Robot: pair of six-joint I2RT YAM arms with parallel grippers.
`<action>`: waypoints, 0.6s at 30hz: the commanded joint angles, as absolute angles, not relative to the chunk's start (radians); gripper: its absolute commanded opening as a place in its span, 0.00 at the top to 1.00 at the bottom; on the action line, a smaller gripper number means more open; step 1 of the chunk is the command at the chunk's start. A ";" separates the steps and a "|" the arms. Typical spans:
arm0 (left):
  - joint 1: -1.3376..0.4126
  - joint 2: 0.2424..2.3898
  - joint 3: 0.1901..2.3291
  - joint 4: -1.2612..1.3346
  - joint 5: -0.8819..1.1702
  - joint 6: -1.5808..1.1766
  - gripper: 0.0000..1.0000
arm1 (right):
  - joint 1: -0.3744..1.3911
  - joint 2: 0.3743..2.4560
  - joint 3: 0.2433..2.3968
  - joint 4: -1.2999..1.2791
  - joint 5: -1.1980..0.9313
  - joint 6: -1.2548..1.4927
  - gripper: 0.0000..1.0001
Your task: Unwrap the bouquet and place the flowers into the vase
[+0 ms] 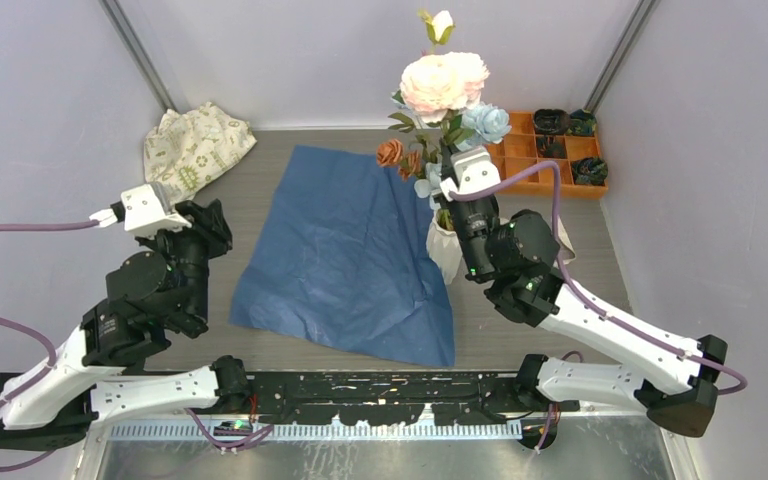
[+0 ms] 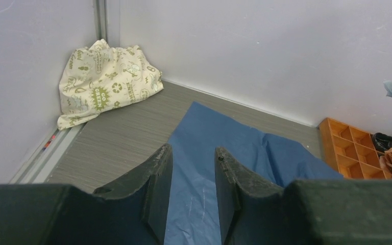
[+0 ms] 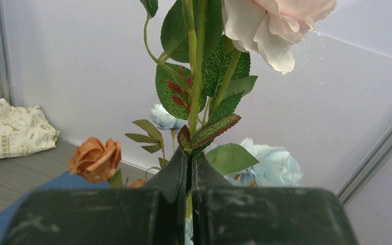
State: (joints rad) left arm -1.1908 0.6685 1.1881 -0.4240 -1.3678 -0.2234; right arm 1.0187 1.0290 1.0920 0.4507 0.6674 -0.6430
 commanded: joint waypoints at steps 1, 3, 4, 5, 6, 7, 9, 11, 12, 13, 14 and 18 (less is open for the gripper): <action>-1.191 0.695 1.183 -0.321 -1.356 -0.188 0.63 | 1.016 0.944 1.040 0.552 0.707 -0.585 0.99; -1.191 0.705 1.185 -0.309 -1.352 -0.178 0.63 | 1.016 0.921 1.012 0.540 0.717 -0.559 0.99; -1.191 0.710 1.184 -0.306 -1.349 -0.176 0.62 | 1.016 0.913 0.998 0.531 0.724 -0.547 0.99; -1.191 0.715 1.183 -0.301 -1.347 -0.173 0.62 | 1.017 0.904 0.983 0.528 0.730 -0.533 0.99; -1.191 0.719 1.181 -0.297 -1.346 -0.171 0.62 | 1.017 0.895 0.970 0.513 0.733 -0.517 0.99; -1.191 0.723 1.178 -0.288 -1.344 -0.168 0.62 | 1.017 0.887 0.956 0.503 0.738 -0.501 0.99; -1.191 0.728 1.173 -0.278 -1.339 -0.163 0.62 | 1.017 0.871 0.930 0.479 0.741 -0.467 0.99; -1.191 0.732 1.171 -0.276 -1.335 -0.163 0.62 | 1.016 0.858 0.906 0.472 0.760 -0.439 0.99; -1.192 0.733 1.169 -0.276 -1.335 -0.164 0.62 | 1.016 0.853 0.896 0.462 0.767 -0.424 0.99; -1.192 0.734 1.168 -0.275 -1.335 -0.165 0.61 | 1.016 0.849 0.884 0.457 0.776 -0.408 0.99; -1.191 0.735 1.167 -0.275 -1.336 -0.168 0.61 | 1.017 0.846 0.872 0.453 0.783 -0.385 0.99; -1.192 0.735 1.161 -0.269 -1.333 -0.172 0.59 | 1.016 0.850 0.825 0.406 0.793 -0.261 0.99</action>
